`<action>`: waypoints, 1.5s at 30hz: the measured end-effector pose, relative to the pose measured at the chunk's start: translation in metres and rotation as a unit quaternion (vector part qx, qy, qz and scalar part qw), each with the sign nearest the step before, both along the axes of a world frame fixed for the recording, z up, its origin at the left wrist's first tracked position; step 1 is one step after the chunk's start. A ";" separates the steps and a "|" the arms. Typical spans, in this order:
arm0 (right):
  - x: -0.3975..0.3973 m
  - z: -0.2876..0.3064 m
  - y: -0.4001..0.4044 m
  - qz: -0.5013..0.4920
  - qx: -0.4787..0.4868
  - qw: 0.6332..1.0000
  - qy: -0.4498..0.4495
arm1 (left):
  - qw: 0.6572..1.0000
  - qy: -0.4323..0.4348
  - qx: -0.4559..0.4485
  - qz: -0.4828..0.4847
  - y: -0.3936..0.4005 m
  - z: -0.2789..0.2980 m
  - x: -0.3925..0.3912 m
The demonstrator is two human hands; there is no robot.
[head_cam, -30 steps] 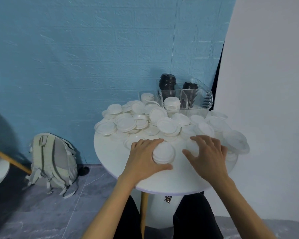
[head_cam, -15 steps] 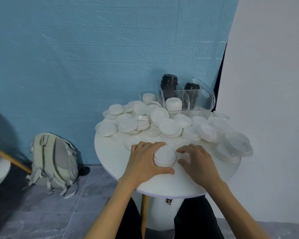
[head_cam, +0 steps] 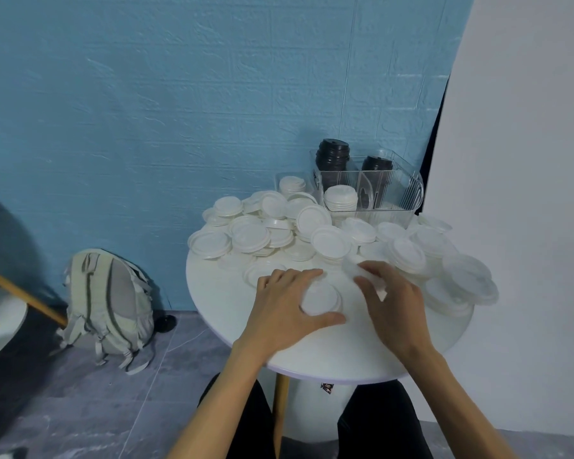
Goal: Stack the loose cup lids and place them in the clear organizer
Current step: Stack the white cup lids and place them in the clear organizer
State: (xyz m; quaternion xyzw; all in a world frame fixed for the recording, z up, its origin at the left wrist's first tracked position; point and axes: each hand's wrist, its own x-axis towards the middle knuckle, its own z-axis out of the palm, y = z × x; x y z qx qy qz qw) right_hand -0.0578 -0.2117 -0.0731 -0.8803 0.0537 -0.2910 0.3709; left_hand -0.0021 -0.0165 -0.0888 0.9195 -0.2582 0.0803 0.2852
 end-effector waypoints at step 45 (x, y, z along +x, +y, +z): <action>0.009 -0.019 0.012 0.178 0.090 0.968 0.155 | 0.998 0.023 -0.032 0.053 0.012 -0.001 -0.010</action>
